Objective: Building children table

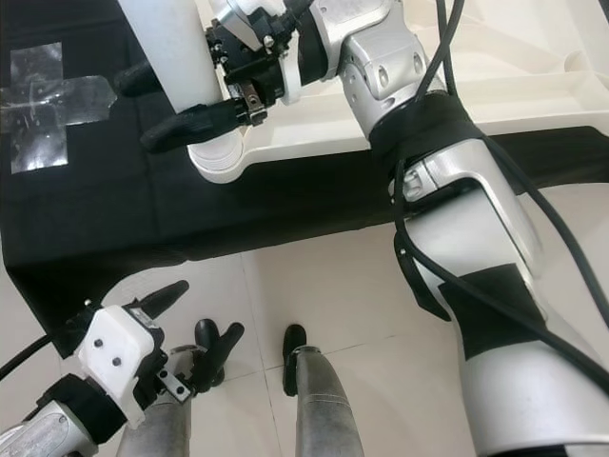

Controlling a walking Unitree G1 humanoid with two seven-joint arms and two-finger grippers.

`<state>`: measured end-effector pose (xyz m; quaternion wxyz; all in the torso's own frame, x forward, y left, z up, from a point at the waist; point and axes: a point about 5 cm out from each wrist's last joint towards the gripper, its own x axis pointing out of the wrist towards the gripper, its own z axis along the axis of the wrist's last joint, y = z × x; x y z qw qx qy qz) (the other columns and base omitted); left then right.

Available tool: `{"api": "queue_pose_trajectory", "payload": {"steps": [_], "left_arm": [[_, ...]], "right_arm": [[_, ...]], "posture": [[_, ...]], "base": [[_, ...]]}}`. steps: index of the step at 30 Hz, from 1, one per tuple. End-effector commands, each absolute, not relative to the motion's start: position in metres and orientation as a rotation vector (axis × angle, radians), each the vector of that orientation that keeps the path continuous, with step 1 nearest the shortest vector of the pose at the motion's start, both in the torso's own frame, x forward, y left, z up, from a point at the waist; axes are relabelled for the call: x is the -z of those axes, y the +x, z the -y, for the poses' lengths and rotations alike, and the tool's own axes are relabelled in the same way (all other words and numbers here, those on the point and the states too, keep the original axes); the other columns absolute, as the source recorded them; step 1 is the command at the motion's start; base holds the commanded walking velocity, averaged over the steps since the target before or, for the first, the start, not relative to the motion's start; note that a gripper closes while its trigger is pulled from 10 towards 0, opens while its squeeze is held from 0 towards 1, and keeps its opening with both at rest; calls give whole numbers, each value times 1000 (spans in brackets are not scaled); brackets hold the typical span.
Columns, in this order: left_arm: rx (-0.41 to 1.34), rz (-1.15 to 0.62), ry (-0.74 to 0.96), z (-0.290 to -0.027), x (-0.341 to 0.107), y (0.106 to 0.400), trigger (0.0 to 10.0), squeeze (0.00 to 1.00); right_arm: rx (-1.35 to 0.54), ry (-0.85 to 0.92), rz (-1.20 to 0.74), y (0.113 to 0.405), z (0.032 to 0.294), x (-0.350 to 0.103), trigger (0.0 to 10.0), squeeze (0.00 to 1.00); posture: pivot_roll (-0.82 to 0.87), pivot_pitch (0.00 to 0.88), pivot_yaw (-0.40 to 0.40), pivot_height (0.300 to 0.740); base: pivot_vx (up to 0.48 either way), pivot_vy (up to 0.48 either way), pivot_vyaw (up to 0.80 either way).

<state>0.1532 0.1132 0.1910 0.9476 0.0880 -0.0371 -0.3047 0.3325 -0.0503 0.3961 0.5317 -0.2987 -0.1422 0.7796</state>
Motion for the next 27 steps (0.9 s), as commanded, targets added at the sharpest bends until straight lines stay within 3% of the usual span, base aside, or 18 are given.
{"api": "queue_pose_trajectory", "payload": {"steps": [1,8,13,22,27], "left_arm": [[633,48,163,-110,-188,148,10000,0],[637,41,161,-107,-187,150,10000,0],[637,40,160,-106,-185,151,10000,0],[651,43,157,-104,-182,152,10000,0],[656,46,162,-103,-181,153,10000,0]], "right_arm": [[-1901,-733,52,346,48,-343,10000,0],[-1918,-742,62,345,37,-341,10000,0],[-1879,-591,104,353,35,-340,10000,0],[-1626,-315,272,367,54,-349,10000,0],[-1522,-264,318,372,61,-349,10000,0]], "posture": [[150,574,-120,740],[141,565,-126,740],[131,558,-127,740],[111,536,-117,740],[108,532,-112,740]], "base": [[0,0,0],[0,0,0],[0,0,0],[0,0,0],[0,0,0]]}}
